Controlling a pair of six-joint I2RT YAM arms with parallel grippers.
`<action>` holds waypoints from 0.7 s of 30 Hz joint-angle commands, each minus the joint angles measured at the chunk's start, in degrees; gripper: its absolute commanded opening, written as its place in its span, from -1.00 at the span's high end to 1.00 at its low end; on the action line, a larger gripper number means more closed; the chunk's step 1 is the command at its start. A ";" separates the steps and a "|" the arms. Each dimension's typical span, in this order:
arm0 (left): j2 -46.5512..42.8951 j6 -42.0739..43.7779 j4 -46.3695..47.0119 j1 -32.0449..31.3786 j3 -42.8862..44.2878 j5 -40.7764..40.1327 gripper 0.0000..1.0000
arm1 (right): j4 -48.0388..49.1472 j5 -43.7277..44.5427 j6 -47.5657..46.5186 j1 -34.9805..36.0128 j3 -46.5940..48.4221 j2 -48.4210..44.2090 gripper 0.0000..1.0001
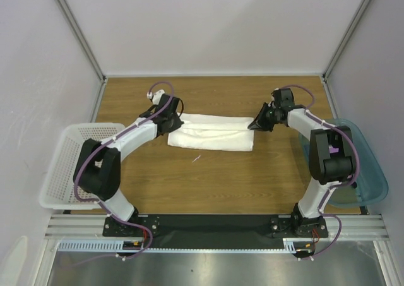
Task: Fold and stack the towels
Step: Fold the towel
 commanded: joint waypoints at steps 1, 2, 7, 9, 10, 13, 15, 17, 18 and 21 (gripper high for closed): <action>1.14 2.21 1.25 1.35 3.71 -1.28 0.99 | 1.89 -0.57 -1.48 -1.04 3.94 0.80 1.00; 0.97 2.29 1.42 1.35 3.71 -1.20 0.99 | 1.71 -0.66 -1.31 -1.04 4.21 0.62 1.00; 0.18 2.91 1.68 1.44 3.89 -1.28 0.99 | 1.80 -1.28 -0.96 -1.04 4.22 -0.87 1.00; 0.61 3.52 1.86 1.44 4.24 -1.63 0.99 | 1.53 0.21 -1.48 -1.04 4.13 -0.70 1.00; 1.05 3.70 1.77 1.53 4.59 -1.63 0.99 | 1.45 0.39 -1.57 -1.13 4.13 -0.18 1.00; 3.34 4.14 1.95 1.62 6.26 -1.20 0.99 | 1.79 0.48 -1.75 -1.31 4.13 1.49 1.00; 4.92 4.14 2.39 1.70 6.70 -1.19 0.99 | 2.41 0.48 -1.57 -1.31 4.21 2.46 1.00; 6.15 4.05 2.56 1.97 7.31 -1.46 0.99 | 3.46 0.66 -1.48 -1.31 4.48 3.78 1.00; 7.28 3.97 2.56 2.05 7.49 -1.55 0.99 | 3.64 0.74 -1.40 -1.48 4.91 4.39 1.00; 9.31 3.96 3.09 2.49 7.93 -1.55 1.00 | 3.64 0.48 -1.57 -1.48 6.49 6.42 1.00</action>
